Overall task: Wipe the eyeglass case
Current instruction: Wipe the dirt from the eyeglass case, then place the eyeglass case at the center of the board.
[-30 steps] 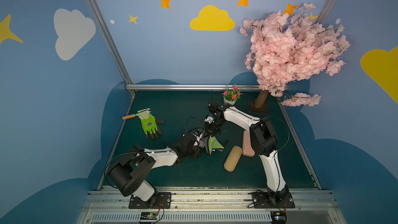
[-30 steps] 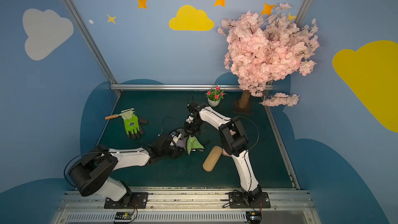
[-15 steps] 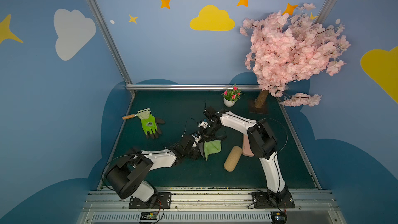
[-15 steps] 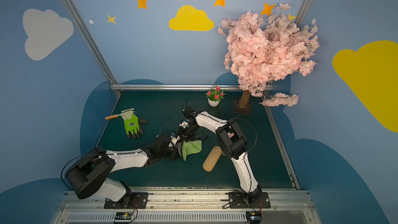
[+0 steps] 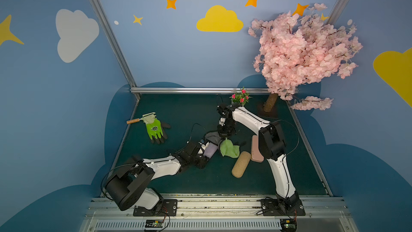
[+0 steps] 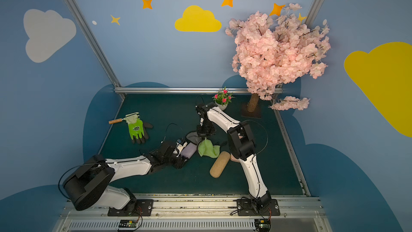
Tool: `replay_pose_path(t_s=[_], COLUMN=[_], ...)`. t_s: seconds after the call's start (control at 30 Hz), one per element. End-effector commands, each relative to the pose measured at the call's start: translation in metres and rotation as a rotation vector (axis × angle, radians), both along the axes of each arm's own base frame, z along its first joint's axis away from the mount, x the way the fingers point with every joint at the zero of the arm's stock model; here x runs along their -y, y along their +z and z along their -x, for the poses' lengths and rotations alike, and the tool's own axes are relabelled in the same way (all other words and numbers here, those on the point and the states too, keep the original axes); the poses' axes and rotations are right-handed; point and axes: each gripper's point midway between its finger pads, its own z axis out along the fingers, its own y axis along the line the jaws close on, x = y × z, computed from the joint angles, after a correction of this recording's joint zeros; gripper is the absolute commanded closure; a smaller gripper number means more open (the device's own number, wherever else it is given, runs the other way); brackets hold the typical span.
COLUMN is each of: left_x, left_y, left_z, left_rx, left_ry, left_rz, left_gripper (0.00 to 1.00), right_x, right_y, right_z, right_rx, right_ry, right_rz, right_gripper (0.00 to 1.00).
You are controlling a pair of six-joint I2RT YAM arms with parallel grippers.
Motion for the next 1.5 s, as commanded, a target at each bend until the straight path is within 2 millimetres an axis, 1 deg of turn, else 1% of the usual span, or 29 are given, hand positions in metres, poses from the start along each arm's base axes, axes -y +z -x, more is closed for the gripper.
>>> replay_pose_path(t_s=[0.0, 0.03, 0.07, 0.1, 0.2, 0.23, 0.3, 0.37, 0.4, 0.43, 0.47, 0.5, 0.6, 0.63, 0.67, 0.7, 0.77, 0.87, 0.93, 0.97, 1.0, 1.03, 1.07, 1.13, 1.2, 1.23, 1.3, 1.37, 1.47], left_x=[0.001, 0.001, 0.001, 0.0, -0.001, -0.001, -0.002, -0.003, -0.002, -0.002, -0.003, -0.004, -0.004, -0.004, -0.004, -0.004, -0.005, -0.004, -0.002, -0.001, 0.0, 0.001, 0.001, 0.002, 0.003, 0.004, 0.006, 0.005, -0.003], left_y=[-0.001, 0.001, 0.002, 0.002, 0.002, 0.002, 0.003, 0.004, 0.004, 0.003, 0.001, -0.001, -0.004, -0.004, -0.002, -0.001, 0.001, 0.005, 0.007, 0.008, 0.009, 0.013, 0.016, 0.029, 0.042, 0.05, 0.061, 0.069, 0.08], left_z=[0.016, 0.017, 0.017, 0.017, 0.018, 0.019, 0.02, 0.021, 0.022, 0.024, 0.025, 0.026, 0.029, 0.029, 0.029, 0.029, 0.029, 0.028, 0.027, 0.027, 0.028, 0.027, 0.027, 0.025, 0.027, 0.03, 0.037, 0.042, 0.039], left_rx=[-0.036, -0.032, -0.028, -0.026, -0.026, -0.027, -0.027, -0.034, -0.04, -0.05, -0.063, -0.075, -0.098, -0.097, -0.093, -0.088, -0.078, -0.069, -0.062, -0.062, -0.062, -0.057, -0.05, -0.027, -0.015, -0.015, -0.016, -0.008, 0.013], left_ry=[-0.053, -0.054, -0.052, -0.046, -0.044, -0.045, -0.045, -0.04, -0.04, -0.041, -0.036, -0.028, -0.016, -0.013, -0.014, -0.01, -0.005, -0.001, -0.006, -0.009, -0.013, -0.015, -0.01, -0.005, -0.011, -0.019, -0.034, -0.035, 0.003], left_rz=[0.007, 0.009, 0.011, 0.011, 0.011, 0.011, 0.016, 0.019, 0.02, 0.018, 0.011, 0.001, -0.034, -0.045, -0.049, -0.053, -0.053, -0.043, -0.033, -0.03, -0.025, -0.018, -0.009, 0.017, 0.05, 0.073, 0.115, 0.146, 0.141], left_gripper=[0.97, 0.97, 0.97, 0.97, 0.97, 0.97, 0.97, 0.96, 0.95, 0.92, 0.87, 0.78, 0.46, 0.39, 0.33, 0.29, 0.26, 0.25, 0.24, 0.23, 0.22, 0.21, 0.19, 0.13, 0.1, 0.09, 0.09, 0.1, 0.1], right_x=[-0.057, -0.07, -0.076, -0.079, -0.068, -0.058, -0.03, 0.011, 0.035, 0.046, 0.048, 0.044, 0.022, 0.018, 0.016, 0.015, 0.0, -0.033, -0.053, -0.058, -0.058, -0.053, -0.041, -0.005, 0.022, 0.03, 0.03, 0.024, 0.006], right_y=[0.055, 0.056, 0.051, 0.045, 0.017, 0.007, -0.016, -0.036, -0.038, -0.03, -0.019, -0.003, 0.043, 0.053, 0.059, 0.06, 0.061, 0.056, 0.04, 0.032, 0.021, 0.008, -0.008, -0.043, -0.063, -0.068, -0.068, -0.056, -0.017], right_z=[0.057, 0.07, 0.077, 0.079, 0.067, 0.058, 0.04, 0.023, 0.013, 0.007, 0.004, 0.002, 0.01, 0.014, 0.019, 0.026, 0.044, 0.076, 0.094, 0.1, 0.105, 0.108, 0.109, 0.104, 0.095, 0.089, 0.081, 0.071, 0.056], right_rx=[-0.107, -0.169, -0.219, -0.242, -0.269, -0.268, -0.258, -0.201, -0.128, -0.065, -0.028, 0.002, 0.001, -0.004, -0.011, -0.027, -0.064, -0.163, -0.254, -0.284, -0.309, -0.324, -0.331, -0.275, -0.236, -0.219, -0.197, -0.151, -0.061], right_ry=[0.056, 0.048, 0.029, 0.015, -0.047, -0.074, -0.108, -0.084, -0.04, 0.01, 0.035, 0.046, 0.008, -0.018, -0.053, -0.095, -0.132, -0.11, -0.111, -0.109, -0.103, -0.086, -0.07, -0.018, -0.001, 0.004, 0.024, 0.062, 0.108], right_rz=[-0.279, -0.352, -0.385, -0.401, -0.393, -0.378, -0.29, -0.088, 0.06, 0.145, 0.163, 0.141, -0.044, -0.094, -0.12, -0.141, -0.229, -0.325, -0.389, -0.398, -0.383, -0.337, -0.253, -0.043, 0.087, 0.123, 0.135, 0.141, 0.061], right_gripper=[1.0, 1.0, 1.0, 1.0, 1.0, 1.0, 1.0, 1.0, 1.0, 1.0, 1.0, 1.0, 1.0, 1.0, 1.0, 1.0, 1.0, 1.0, 1.0, 1.0, 1.0, 1.0, 1.0, 1.0, 1.0, 1.0, 1.0, 1.0, 1.0])
